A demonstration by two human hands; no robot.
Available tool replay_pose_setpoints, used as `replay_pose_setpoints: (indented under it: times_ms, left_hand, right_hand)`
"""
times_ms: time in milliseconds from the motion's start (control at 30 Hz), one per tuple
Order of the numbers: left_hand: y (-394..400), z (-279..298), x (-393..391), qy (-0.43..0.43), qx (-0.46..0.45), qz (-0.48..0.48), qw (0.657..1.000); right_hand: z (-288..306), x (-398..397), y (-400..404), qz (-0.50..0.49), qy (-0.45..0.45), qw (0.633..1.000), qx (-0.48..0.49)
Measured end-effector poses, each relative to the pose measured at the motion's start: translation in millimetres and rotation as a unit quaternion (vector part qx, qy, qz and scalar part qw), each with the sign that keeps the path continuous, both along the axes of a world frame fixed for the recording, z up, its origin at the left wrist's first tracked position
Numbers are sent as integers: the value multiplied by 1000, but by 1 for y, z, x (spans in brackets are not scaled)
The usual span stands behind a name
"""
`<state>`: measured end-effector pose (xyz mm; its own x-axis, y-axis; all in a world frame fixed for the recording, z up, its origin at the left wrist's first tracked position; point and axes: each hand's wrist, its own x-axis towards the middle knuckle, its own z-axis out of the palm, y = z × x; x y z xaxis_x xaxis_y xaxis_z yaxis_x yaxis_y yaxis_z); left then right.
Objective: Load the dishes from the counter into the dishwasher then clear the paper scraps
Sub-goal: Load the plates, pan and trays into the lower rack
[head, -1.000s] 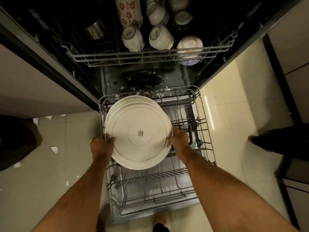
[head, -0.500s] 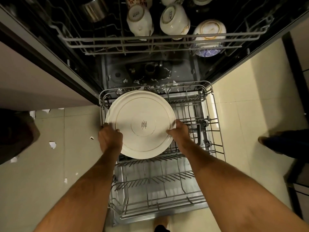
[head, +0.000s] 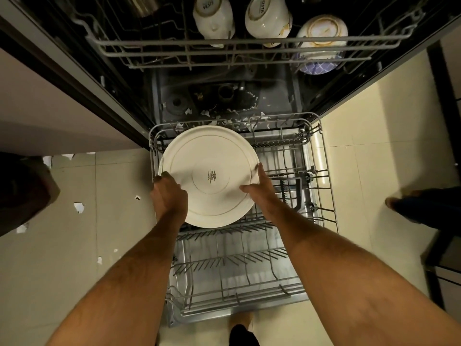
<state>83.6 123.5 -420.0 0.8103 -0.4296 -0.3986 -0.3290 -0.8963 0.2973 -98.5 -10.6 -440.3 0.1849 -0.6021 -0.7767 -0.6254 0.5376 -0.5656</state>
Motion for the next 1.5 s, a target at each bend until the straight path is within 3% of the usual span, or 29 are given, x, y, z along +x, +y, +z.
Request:
replay_pose_setpoints:
  times_ms: [500,800,900,1033,1267,1500]
  left_hand:
    - [28,1,-10,34,-39,-32,998]
    - [66,48,-4,-46,-31,-112,992]
    - [87,78,5,-85,-20,-141,986]
    - [127,128,26,-145,-28,-192,970]
    - [186,245,86,-206,-36,-207,956]
    - [248,365,186,-288,-53,-193,937]
  right_hand:
    - [26,0,26,35,46,997,-57]
    - [81,9,67,155,72,974,-150]
    - [109,19,87,275,105,930,-220]
    - [164,41,116,412,144,830,-347]
    - [287,126,169,497,155,698,-492]
    - [399,238,221,492,111,669,-546]
